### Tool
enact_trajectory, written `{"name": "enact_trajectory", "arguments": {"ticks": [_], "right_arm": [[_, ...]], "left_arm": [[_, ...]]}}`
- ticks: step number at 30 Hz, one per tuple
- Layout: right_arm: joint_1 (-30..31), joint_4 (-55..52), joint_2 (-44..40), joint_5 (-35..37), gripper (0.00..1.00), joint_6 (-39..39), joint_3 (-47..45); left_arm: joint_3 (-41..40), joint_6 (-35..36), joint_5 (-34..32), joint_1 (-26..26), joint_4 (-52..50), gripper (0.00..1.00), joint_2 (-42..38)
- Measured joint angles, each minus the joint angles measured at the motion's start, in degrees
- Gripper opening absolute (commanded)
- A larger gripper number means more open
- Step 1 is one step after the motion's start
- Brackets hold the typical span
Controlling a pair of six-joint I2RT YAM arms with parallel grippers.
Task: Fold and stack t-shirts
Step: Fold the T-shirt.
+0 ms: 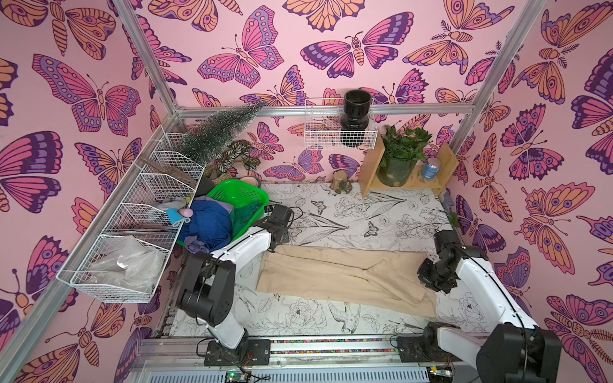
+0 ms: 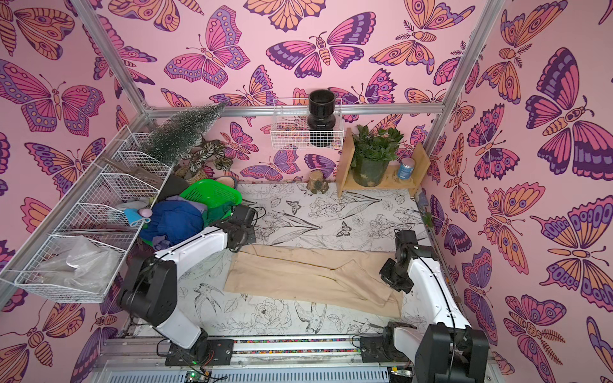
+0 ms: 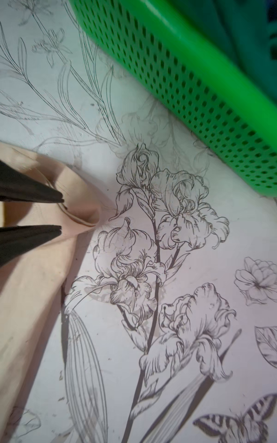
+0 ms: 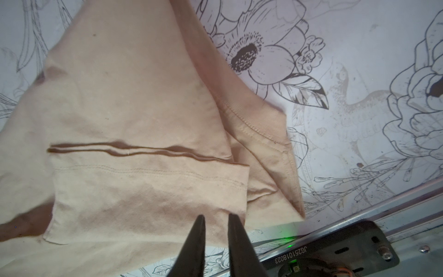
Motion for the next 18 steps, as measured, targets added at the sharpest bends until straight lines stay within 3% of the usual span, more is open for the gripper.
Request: {"name": "enact_trajectory", "arguments": {"ticks": [5,18], "right_arm": [[0.00,-0.50,-0.35,0.39,0.22,-0.02,-0.02],[0.00,-1.22,-0.09,1.40,0.22,0.00,0.00]], "left_arm": [[2.29,0.26,1.92,0.37,-0.24,0.21,5.60],[-2.75,-2.43,1.88,0.37,-2.69,0.21,5.16]]}}
